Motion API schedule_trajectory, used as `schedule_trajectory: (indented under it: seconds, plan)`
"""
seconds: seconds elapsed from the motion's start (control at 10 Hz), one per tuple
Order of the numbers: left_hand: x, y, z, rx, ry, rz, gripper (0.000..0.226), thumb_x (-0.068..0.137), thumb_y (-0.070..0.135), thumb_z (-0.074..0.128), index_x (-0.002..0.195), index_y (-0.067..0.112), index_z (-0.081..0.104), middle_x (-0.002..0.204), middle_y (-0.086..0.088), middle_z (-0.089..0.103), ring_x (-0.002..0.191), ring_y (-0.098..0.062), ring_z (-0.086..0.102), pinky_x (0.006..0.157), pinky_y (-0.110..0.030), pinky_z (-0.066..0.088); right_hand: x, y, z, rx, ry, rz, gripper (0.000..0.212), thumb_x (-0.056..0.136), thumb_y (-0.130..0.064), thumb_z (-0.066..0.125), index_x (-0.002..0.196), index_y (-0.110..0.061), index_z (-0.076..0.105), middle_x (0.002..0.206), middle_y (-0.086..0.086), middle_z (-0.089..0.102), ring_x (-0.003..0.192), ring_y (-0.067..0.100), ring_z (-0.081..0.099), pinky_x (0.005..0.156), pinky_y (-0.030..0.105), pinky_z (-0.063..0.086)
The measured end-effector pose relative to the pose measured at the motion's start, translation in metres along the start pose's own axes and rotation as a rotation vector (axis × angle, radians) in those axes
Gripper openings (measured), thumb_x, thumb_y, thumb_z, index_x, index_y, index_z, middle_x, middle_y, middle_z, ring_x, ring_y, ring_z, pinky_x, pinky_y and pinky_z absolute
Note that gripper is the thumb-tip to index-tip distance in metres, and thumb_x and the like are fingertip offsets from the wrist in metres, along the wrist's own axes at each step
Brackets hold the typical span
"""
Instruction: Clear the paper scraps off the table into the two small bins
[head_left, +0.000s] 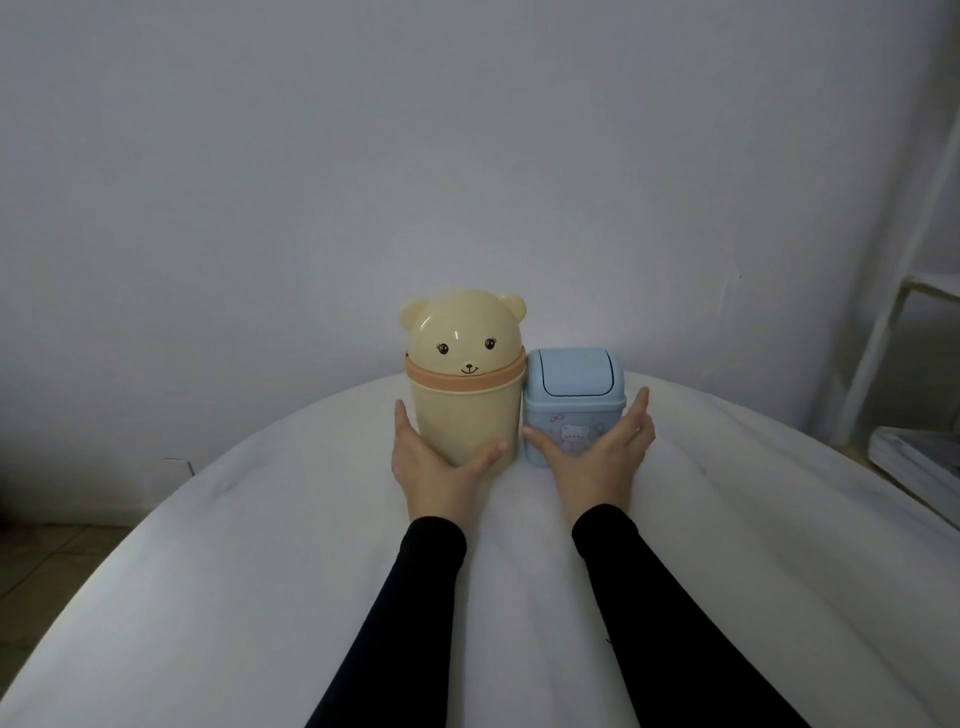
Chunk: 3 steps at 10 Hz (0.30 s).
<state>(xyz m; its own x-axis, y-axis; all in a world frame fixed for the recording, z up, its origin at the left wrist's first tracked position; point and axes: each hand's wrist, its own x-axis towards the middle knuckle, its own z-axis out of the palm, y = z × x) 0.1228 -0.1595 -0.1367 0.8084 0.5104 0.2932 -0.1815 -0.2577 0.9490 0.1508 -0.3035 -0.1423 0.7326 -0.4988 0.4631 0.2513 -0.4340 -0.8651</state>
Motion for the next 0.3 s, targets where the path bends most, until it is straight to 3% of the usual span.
schedule_trajectory:
  seconds: [0.2,0.3]
  plan:
    - [-0.030,0.003,-0.043,0.030,0.094,0.037,0.086,0.072,0.037,0.078,0.143,0.028,0.029,0.140,0.003,0.041,0.133,-0.016,0.029,0.110,-0.037,0.029,-0.015,-0.001,-0.032,0.017,-0.029,-0.014,0.115,0.063,-0.040,0.085,0.150,-0.013,0.015,0.148,0.018,0.023,0.139,0.029,0.024,0.111,0.041,0.030]
    - [-0.043,0.001,-0.075,0.052,0.152,0.063,0.061,0.080,0.029,0.070,0.134,0.029,0.041,0.132,0.007,0.046,0.128,-0.018,0.038,0.108,-0.042,0.035,-0.029,-0.004,-0.063,-0.015,0.004,-0.032,0.099,0.071,-0.035,0.080,0.148,-0.011,0.023,0.145,0.017,0.029,0.136,0.029,0.030,0.108,0.038,0.032]
